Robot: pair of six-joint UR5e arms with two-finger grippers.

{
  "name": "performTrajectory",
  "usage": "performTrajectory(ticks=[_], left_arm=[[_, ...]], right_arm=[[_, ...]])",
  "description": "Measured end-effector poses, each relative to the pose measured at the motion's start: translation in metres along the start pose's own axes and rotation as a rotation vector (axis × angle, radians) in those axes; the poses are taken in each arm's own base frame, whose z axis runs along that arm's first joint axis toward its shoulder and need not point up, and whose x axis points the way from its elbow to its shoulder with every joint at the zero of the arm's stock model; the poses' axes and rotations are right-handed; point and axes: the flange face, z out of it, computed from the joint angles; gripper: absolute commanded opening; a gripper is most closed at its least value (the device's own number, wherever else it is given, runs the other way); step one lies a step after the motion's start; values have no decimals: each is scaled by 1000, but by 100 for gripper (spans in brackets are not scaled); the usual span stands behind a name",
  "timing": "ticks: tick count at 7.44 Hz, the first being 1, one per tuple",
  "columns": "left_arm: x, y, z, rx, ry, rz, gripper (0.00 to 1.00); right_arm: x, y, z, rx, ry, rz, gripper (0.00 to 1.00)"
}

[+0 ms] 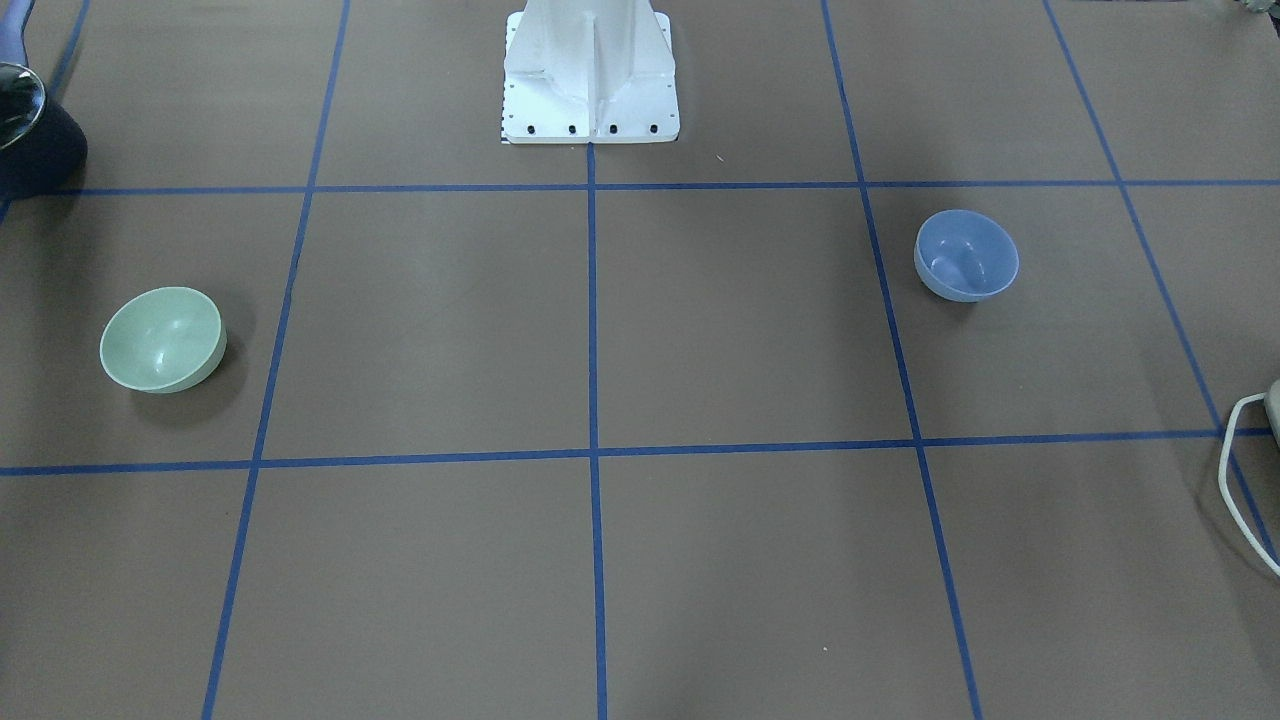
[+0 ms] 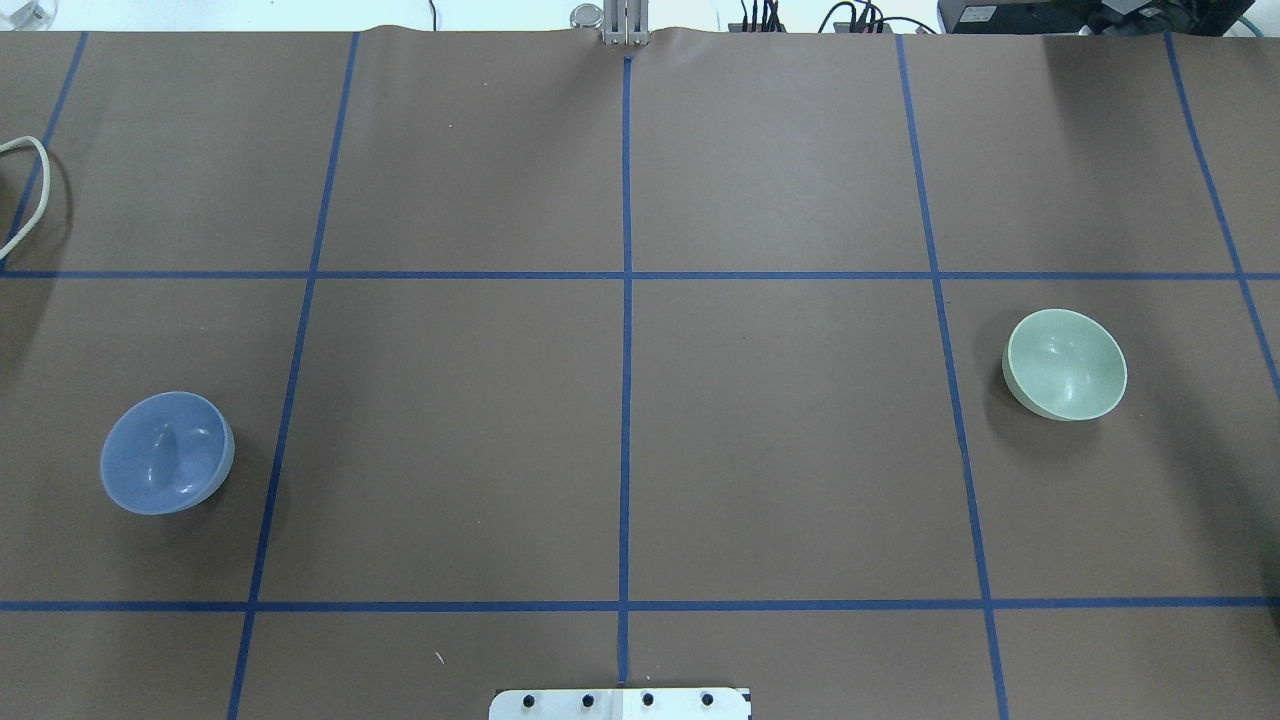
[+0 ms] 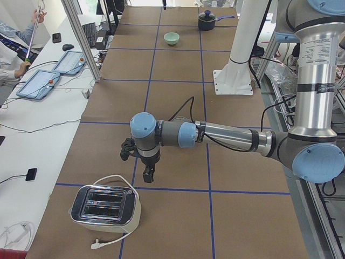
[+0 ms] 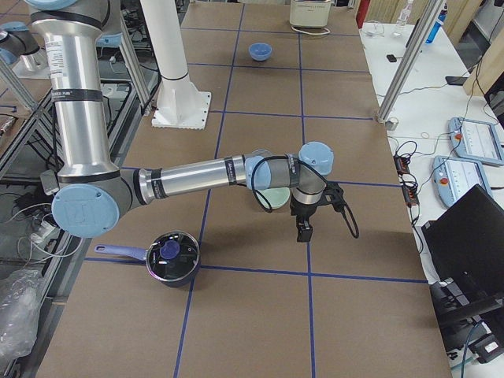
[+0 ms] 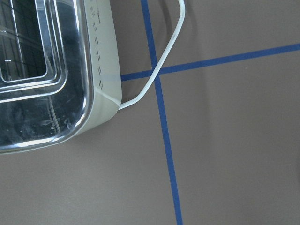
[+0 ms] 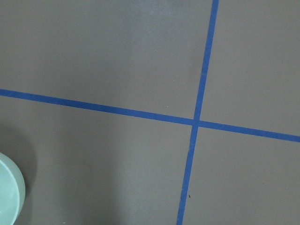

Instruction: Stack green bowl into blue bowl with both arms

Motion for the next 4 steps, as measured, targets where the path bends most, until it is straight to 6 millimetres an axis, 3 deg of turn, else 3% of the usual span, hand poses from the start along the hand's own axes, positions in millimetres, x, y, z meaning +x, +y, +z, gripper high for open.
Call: performTrajectory(ticks=[2, 4], left_arm=[[36, -2, 3, 2, 9, -18, 99], [88, 1, 30, 22, 36, -34, 99]], right_arm=[[-20, -2, -5, 9, -69, -19, 100], [-52, -2, -17, 27, -152, -48, 100]])
